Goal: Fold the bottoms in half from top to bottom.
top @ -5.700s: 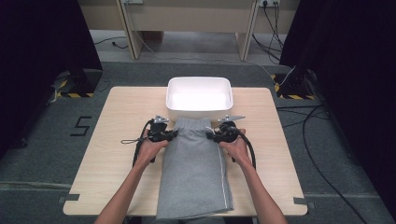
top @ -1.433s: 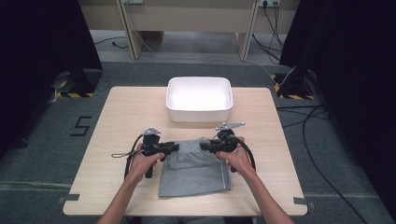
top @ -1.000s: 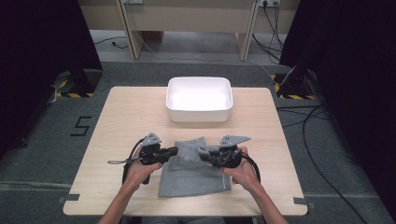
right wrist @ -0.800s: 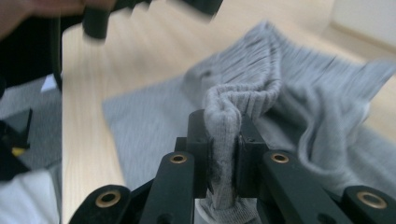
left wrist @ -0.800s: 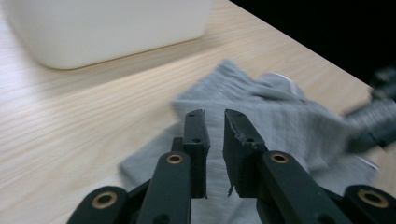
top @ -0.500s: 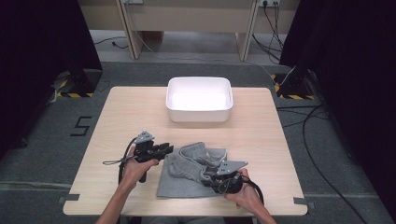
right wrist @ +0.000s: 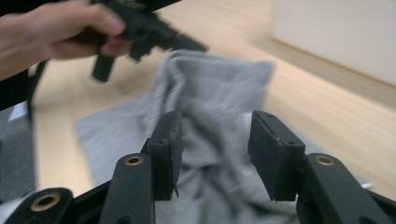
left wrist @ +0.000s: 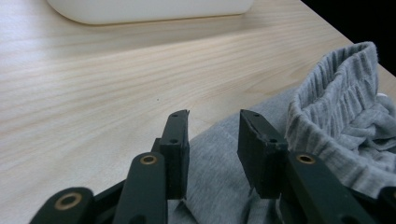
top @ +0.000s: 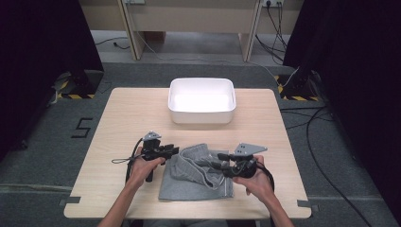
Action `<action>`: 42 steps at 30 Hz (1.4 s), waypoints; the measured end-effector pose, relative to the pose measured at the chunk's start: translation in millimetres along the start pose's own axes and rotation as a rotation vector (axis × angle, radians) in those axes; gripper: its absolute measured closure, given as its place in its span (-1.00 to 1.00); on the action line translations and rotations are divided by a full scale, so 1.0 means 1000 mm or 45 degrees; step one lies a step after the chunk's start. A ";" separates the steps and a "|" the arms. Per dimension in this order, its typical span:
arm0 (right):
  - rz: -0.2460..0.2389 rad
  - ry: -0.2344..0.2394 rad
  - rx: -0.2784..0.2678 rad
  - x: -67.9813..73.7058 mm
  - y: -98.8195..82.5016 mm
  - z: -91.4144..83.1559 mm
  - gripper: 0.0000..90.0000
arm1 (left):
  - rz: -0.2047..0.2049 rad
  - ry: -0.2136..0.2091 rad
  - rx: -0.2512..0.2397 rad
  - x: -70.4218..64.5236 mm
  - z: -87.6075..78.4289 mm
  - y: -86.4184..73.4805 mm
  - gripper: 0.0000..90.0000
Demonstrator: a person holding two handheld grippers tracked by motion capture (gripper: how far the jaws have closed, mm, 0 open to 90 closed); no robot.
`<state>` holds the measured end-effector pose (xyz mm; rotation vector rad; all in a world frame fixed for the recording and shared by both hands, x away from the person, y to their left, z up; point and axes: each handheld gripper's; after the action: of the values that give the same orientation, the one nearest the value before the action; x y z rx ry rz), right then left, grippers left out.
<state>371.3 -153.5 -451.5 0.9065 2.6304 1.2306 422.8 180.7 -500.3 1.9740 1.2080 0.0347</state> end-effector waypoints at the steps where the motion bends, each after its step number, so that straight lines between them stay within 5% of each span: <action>1: 0.015 -0.014 0.001 -0.005 0.004 0.002 0.20 | 0.009 -0.005 0.006 0.000 0.002 0.000 0.38; 8: 0.065 -0.032 0.002 -0.025 0.024 0.017 0.18 | 0.117 -0.050 0.007 -0.016 -0.007 -0.002 0.38; 16: 0.093 -0.024 -0.016 -0.025 0.026 0.007 0.19 | 0.259 -0.105 0.016 -0.040 -0.026 -0.028 0.36; 26: -0.031 0.045 0.091 0.011 0.009 0.020 0.18 | 0.417 -0.080 0.095 -0.060 -0.031 -0.055 0.34; 33: -0.122 0.025 0.207 0.041 -0.022 0.032 0.19 | 0.467 -0.040 0.115 -0.071 -0.029 -0.073 0.32; 37: -0.111 -0.016 0.239 0.044 -0.038 0.040 0.22 | 0.490 -0.002 0.113 -0.078 -0.028 -0.078 0.30; 42: -0.044 0.014 0.222 0.041 -0.043 0.043 0.21 | 0.490 0.032 0.114 -0.080 -0.028 -0.079 0.28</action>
<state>331.6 -123.8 -504.8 0.8768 2.7839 1.0141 309.7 154.6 -503.1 2.2653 0.8417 0.2036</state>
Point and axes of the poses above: each handheld gripper's, and its own axes: z roughly forward along the jaws, y roughly out of its top, x roughly to its left, and after that the axes turned 12 degrees about x, right-handed
